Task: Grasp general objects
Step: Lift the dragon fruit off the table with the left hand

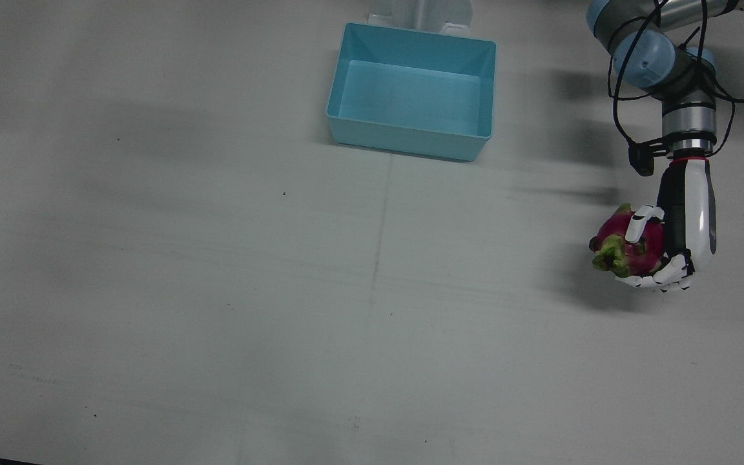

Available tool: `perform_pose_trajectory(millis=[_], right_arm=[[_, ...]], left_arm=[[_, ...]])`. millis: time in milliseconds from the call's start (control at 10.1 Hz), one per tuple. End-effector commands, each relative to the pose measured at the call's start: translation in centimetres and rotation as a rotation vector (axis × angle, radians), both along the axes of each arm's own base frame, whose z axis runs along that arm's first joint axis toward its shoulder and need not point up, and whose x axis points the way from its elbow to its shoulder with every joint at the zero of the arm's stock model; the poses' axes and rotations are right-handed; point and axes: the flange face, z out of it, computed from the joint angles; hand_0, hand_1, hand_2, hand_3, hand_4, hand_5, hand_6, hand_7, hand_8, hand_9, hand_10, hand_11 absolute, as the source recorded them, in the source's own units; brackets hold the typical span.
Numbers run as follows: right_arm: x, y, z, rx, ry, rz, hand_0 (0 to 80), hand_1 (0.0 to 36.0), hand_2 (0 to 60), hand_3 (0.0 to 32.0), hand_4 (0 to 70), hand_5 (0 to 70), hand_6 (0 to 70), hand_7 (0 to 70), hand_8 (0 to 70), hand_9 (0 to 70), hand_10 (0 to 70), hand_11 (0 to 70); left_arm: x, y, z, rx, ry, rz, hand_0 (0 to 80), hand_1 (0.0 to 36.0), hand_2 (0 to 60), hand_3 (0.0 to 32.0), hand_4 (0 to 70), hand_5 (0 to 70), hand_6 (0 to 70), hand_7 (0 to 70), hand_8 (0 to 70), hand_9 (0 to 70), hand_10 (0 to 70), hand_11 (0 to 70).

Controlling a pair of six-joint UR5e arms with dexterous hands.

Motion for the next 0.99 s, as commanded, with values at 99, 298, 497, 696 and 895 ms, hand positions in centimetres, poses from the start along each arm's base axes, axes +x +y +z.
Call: perform_pose_trajectory(millis=[99,298,497,696,895], right_arm=[[0.0,0.0,0.0,0.000,0.000,0.000,0.0,0.0,0.0,0.0,0.0,0.0,0.0,0.0,0.0,0.0,0.0,0.0],[0.0,0.0,0.0,0.000,0.000,0.000,0.0,0.0,0.0,0.0,0.0,0.0,0.0,0.0,0.0,0.0,0.0,0.0],[0.0,0.0,0.0,0.000,0.000,0.000,0.0,0.0,0.0,0.0,0.0,0.0,0.0,0.0,0.0,0.0,0.0,0.0],[0.0,0.0,0.0,0.000,0.000,0.000,0.0,0.0,0.0,0.0,0.0,0.0,0.0,0.0,0.0,0.0,0.0,0.0],[0.0,0.0,0.0,0.000,0.000,0.000,0.0,0.0,0.0,0.0,0.0,0.0,0.0,0.0,0.0,0.0,0.0,0.0]], left_arm=[[0.1,-7.0,-2.5,0.223,0.364,0.120,0.0,0.0,60.0,0.0,70.0,66.1,70.0,63.1,70.0,70.0,70.0,70.0],[-3.6,-11.2,-4.2,0.351,0.418,0.162,0.0,0.0,60.0,0.0,70.0,64.0,70.0,67.5,70.0,70.0,70.0,70.0],[-3.8,-14.1,-4.7,0.481,0.475,0.300,2.0,0.0,60.0,0.0,70.0,64.5,70.0,70.0,70.0,70.0,70.0,70.0],[-3.0,-15.7,-8.4,0.554,0.534,0.389,13.2,0.0,60.0,0.0,70.0,66.4,70.0,70.0,70.0,70.0,70.0,70.0],[-2.8,-15.2,-9.3,0.572,0.545,0.460,34.2,0.0,58.3,0.0,70.0,67.9,70.0,70.0,70.0,70.0,70.0,70.0]])
